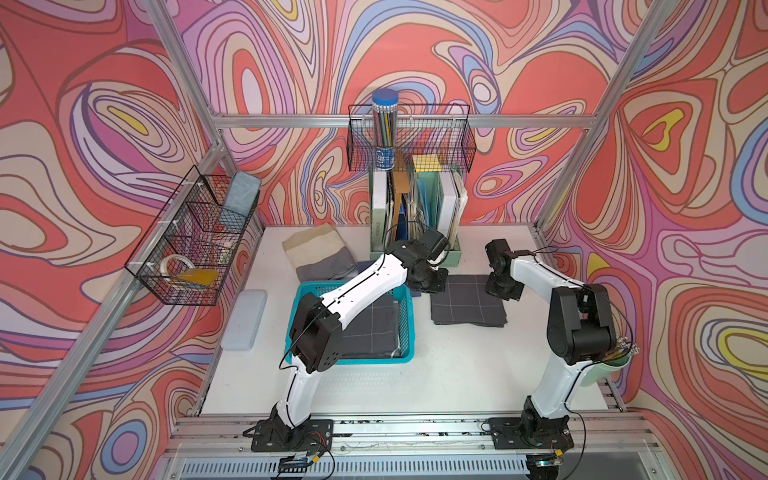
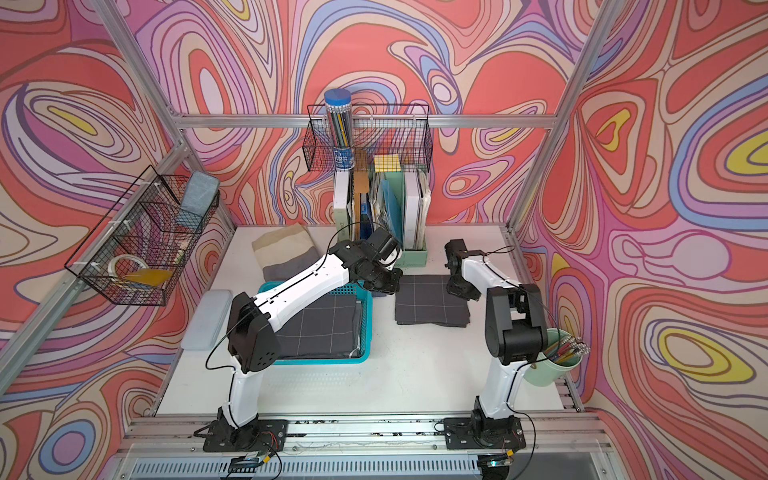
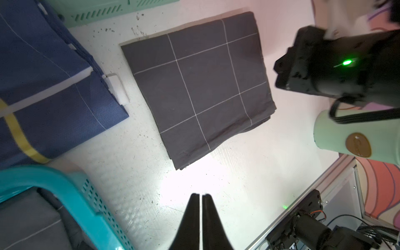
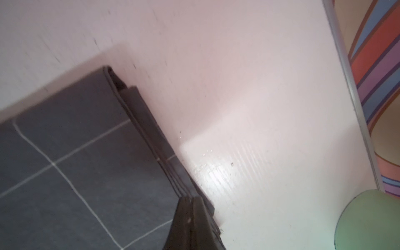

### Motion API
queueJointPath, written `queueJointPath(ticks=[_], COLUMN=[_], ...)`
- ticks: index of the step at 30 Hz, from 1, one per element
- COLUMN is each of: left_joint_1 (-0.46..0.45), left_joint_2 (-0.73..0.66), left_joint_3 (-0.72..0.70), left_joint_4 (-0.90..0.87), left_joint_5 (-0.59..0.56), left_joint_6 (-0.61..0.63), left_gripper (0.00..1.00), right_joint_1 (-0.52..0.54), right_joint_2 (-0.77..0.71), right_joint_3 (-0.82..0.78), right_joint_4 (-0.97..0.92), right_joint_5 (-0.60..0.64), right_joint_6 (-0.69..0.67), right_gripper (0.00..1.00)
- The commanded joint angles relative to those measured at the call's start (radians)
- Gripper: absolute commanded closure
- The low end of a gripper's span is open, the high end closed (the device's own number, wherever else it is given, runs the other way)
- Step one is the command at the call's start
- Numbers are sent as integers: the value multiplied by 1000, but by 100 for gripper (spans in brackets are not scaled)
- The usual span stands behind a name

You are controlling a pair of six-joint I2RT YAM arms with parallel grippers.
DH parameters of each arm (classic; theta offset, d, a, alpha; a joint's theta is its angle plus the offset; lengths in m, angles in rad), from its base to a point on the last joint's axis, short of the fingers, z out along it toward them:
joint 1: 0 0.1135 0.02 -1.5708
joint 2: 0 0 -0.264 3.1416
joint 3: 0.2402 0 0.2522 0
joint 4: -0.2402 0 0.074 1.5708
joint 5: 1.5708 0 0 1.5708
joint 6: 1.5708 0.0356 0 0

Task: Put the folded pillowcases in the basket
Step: Pick up the pillowcase from the center of the board.

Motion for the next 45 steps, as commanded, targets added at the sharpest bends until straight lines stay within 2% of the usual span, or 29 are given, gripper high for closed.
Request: queueJointPath(ticks=[1,3,4,5,9,11,13,18,23,24,29,33,39,45], left_joint_1=[-28,-46,-53,-59,-59,-59,-57,-40,-26,-18,17,19,25,30], left_joint_2=[71,106,128,151,215,229,250,293,336,345,376,379,430,439], left_joint_3=[70,100,122,144,193,190,196,189,213,210,200,234,285,292], left_joint_4=[-134,-159,-178,-194,-234,-221,-204,-98,-73,-75,-43,-53,-85,-108], left_joint_5=[-82,-120,-142,-160,-218,-246,-278,-222,-190,-176,-85,-67,34,39], left_joint_6=[-60,-74,-85,-99,-144,-154,-148,-121,-132,-143,-149,-129,-107,-81], left_gripper=[80,73,63,59,51,46,46,46,48,48,51,51,52,52], right_joint_1=[-5,-6,-11,-18,-32,-38,-54,-127,-164,-165,-165,-170,-172,-175], right_joint_2=[-25,-35,-44,-50,-51,-56,-59,-36,37,43,8,12,39,91], right_joint_3=[23,15,7,4,6,1,-5,2,72,70,-8,-25,-16,12], right_joint_4=[16,35,48,56,72,72,67,60,-10,-9,19,-5,-15,-47], right_joint_5=[-54,-90,-112,-147,-209,-198,-200,-290,-392,-443,-492,-417,-433,-477], right_joint_6=[-89,-127,-138,-151,-207,-213,-217,-214,-248,-253,-249,-275,-351,-439], right_gripper=[99,89,78,70,62,60,57,53,50,50,48,47,47,47])
